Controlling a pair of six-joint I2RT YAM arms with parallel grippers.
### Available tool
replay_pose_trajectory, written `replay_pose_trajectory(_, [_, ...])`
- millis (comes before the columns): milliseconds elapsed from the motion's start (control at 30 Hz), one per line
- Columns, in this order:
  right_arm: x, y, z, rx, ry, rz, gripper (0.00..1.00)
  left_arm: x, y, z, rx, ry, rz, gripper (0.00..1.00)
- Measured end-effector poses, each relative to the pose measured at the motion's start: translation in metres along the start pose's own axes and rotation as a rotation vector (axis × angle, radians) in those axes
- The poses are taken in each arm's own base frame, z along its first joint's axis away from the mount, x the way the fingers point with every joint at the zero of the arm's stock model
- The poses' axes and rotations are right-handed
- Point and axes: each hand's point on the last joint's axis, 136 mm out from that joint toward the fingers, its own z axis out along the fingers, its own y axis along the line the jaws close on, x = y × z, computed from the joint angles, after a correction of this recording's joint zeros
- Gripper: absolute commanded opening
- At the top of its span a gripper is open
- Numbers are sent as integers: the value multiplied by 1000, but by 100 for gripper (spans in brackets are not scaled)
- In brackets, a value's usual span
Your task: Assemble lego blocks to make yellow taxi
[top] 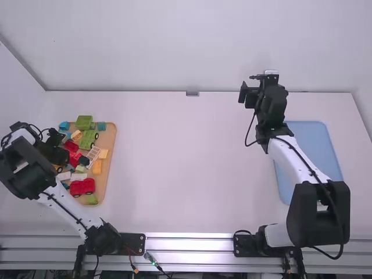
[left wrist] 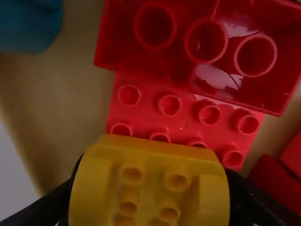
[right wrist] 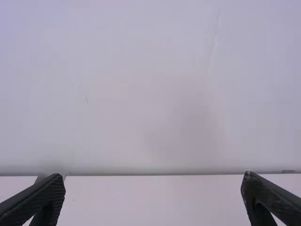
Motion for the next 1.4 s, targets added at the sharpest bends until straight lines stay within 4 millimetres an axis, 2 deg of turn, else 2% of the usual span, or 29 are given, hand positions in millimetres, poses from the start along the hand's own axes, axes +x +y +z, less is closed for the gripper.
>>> replay_pose_trajectory(100, [0, 0, 0, 0, 0, 2, 99, -2, 2, -1, -9, -6, 1, 69])
replay_pose_trajectory(333, [0, 0, 0, 0, 0, -1, 99, -3, 4, -2, -13, -9, 2, 50])
replay_pose_trajectory(400, [0, 0, 0, 0, 0, 2, 99, -3, 5, -4, -13, -8, -6, 50])
replay_pose_trajectory(500, [0, 0, 0, 0, 0, -2, 99, -4, 5, -10, -3, -2, -38, 45])
replay_pose_trajectory(633, [0, 0, 0, -1, 0, 2, 99, -11, 10, -31, 4, 1, -95, 41])
replay_pose_trajectory(667, [0, 1, 0, -3, 0, 0, 99, -16, 11, -43, 7, -3, -113, 35])
replay_pose_trajectory(700, [0, 1, 0, -3, 0, -1, 99, -21, 12, -53, 12, -9, -132, 25])
replay_pose_trajectory(833, [0, 2, 0, -3, 0, 1, 99, -36, 8, -80, 28, -23, -175, 15])
replay_pose_trajectory(900, [0, 1, 0, -3, -1, 1, 99, -44, 4, -85, 29, -25, -183, 13])
replay_pose_trajectory(967, [-1, 2, 0, -3, -4, -1, 99, -60, -8, -91, 33, -28, -175, 9])
replay_pose_trajectory(1000, [-2, 1, 0, -3, -8, 2, 99, -71, -21, -93, 41, -27, -149, 4])
replay_pose_trajectory(1067, [-3, 1, 0, -3, -13, 2, 99, -84, -33, -94, 38, -32, -119, 2])
replay_pose_trajectory(1167, [-4, 2, 0, -4, -16, 0, 99, -128, -75, -102, -20, -61, 0, 2])
replay_pose_trajectory(1200, [-4, 2, 0, -3, -16, 2, 99, -132, -82, -103, -29, -61, 20, 2])
replay_pose_trajectory(1233, [-4, 1, 0, -3, -15, 1, 99, -148, -108, -107, -53, -71, 88, 2])
replay_pose_trajectory(1300, [-4, 1, 0, -3, -15, 1, 99, -166, -147, -112, -71, -86, 194, 2])
replay_pose_trajectory(1367, [-3, 1, 0, -3, -14, 2, 99, -181, -196, -115, -62, -101, 330, 2])
replay_pose_trajectory(1400, [-4, 1, 0, 0, -14, 2, 99, -189, -237, -115, -38, -106, 442, 2])
